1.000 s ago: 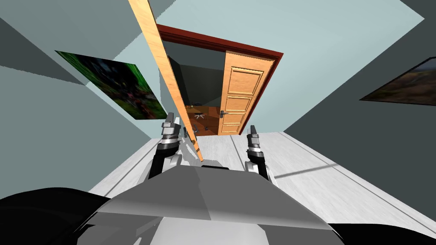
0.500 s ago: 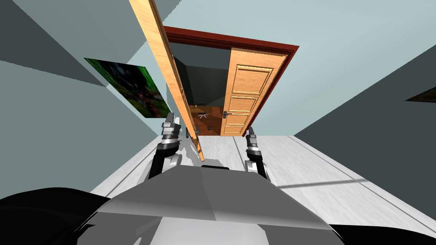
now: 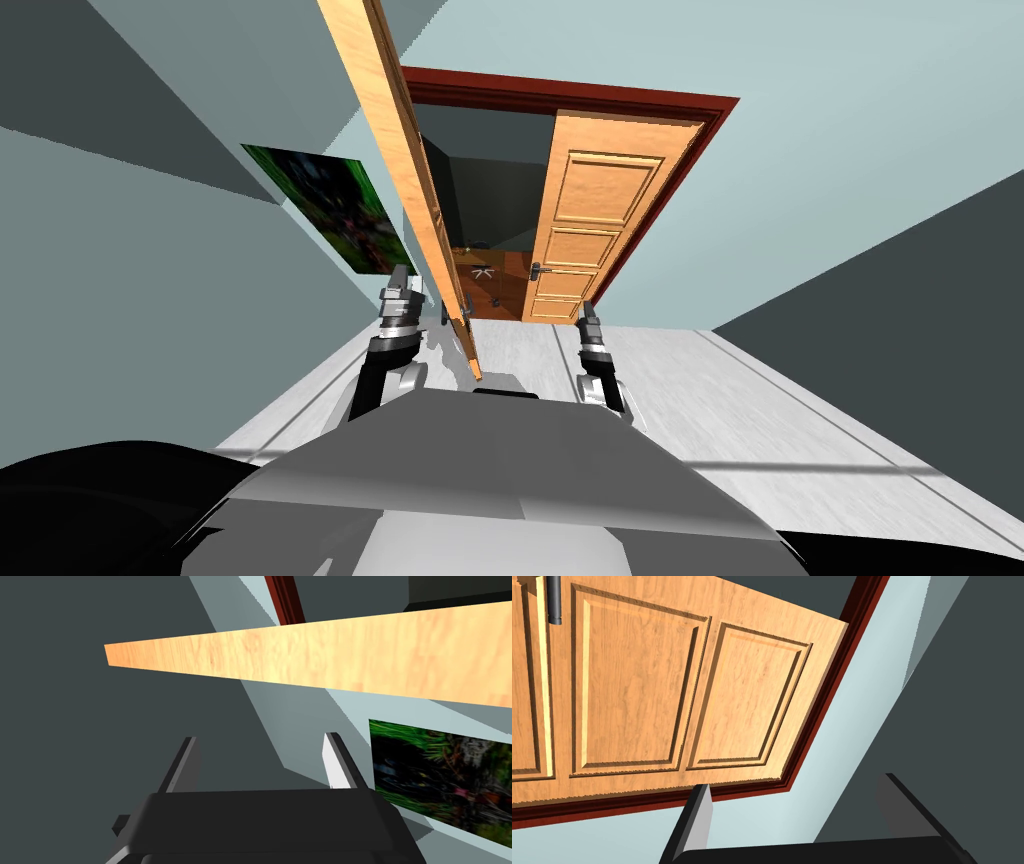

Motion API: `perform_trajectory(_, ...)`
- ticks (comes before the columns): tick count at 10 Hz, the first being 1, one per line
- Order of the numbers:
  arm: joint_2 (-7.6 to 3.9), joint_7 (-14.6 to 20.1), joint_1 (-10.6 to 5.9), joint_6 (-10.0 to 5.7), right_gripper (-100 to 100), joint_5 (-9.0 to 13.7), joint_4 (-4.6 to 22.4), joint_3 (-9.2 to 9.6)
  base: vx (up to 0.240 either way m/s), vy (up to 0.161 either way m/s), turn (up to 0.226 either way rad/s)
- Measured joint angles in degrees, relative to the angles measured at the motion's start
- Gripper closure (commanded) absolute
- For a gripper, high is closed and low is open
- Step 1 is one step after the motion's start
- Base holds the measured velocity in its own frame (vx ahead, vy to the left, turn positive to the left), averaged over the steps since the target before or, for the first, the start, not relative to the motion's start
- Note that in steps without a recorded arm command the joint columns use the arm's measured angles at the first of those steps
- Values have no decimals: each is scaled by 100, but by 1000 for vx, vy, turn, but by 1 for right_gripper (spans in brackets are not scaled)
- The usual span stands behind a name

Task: Pull the door open

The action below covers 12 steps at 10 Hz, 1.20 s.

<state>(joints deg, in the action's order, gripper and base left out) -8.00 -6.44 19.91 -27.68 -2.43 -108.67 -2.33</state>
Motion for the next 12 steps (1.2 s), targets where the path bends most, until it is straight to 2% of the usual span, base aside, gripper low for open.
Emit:
perform_trajectory(3, -96, 52, -219, -53, -100, 95, 493, -84, 50, -15, 136)
perform_trajectory(8, -352, 205, -673, -62, -100, 316, 1362, -306, 60, -16, 141)
perform_trajectory(11, -460, 278, -812, -58, -100, 411, 1740, -394, 42, -19, 106)
perform_trajectory(12, -508, 306, -886, -113, -100, 452, 1921, -433, 36, -21, 80)
